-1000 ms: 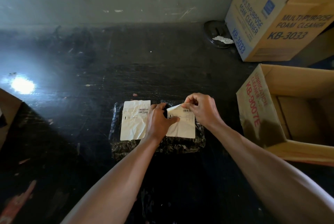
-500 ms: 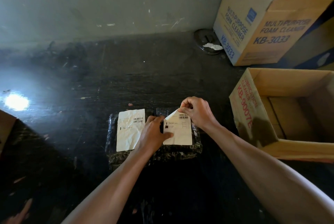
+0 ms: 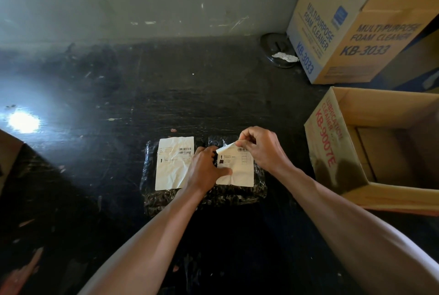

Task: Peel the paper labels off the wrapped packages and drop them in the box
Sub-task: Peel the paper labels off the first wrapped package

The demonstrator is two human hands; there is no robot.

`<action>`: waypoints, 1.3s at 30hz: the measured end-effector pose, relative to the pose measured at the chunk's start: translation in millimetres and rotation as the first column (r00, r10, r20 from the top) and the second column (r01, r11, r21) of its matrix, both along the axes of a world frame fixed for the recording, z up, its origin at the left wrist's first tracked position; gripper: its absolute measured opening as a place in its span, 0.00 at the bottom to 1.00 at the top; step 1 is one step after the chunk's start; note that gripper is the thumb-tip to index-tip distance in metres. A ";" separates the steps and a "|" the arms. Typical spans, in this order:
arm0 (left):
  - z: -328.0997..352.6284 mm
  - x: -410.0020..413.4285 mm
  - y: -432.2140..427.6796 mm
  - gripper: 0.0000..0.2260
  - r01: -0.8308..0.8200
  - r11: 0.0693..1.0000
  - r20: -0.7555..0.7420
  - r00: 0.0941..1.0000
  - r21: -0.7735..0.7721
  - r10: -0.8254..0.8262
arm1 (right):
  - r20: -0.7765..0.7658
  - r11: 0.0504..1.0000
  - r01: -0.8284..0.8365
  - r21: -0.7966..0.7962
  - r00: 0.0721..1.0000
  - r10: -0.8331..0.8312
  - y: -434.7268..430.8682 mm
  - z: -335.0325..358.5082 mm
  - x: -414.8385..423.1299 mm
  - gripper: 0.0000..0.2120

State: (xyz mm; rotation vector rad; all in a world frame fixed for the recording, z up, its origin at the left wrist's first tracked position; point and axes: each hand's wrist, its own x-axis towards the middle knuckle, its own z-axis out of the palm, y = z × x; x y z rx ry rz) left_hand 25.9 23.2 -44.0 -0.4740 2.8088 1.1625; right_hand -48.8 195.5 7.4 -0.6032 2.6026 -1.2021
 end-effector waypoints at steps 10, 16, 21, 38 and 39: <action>-2.0 -0.7 1.9 0.37 -0.028 0.999 -0.005 1.000 0.030 0.028 | -0.049 1.000 -0.010 -0.005 0.999 0.009 2.1 9.4 10.0 0.04; -1.9 2.2 2.3 0.36 -0.029 0.999 -0.025 0.999 0.029 0.030 | -0.070 0.999 -0.016 -0.044 0.997 0.013 2.8 9.0 17.2 0.04; -2.2 3.5 3.2 0.35 -0.040 0.999 -0.041 0.998 0.036 0.042 | -0.066 0.997 -0.005 -0.073 0.998 0.000 3.9 10.8 23.5 0.04; 27.3 -19.8 -39.3 0.30 0.456 0.885 0.094 0.889 -0.097 -0.448 | -0.002 0.996 0.082 0.016 0.997 -0.082 13.1 21.8 6.3 0.07; 27.7 -23.8 -42.8 0.34 0.487 0.867 0.111 0.872 -0.109 -0.476 | -0.002 0.996 0.087 0.017 0.996 -0.087 14.8 21.1 6.5 0.07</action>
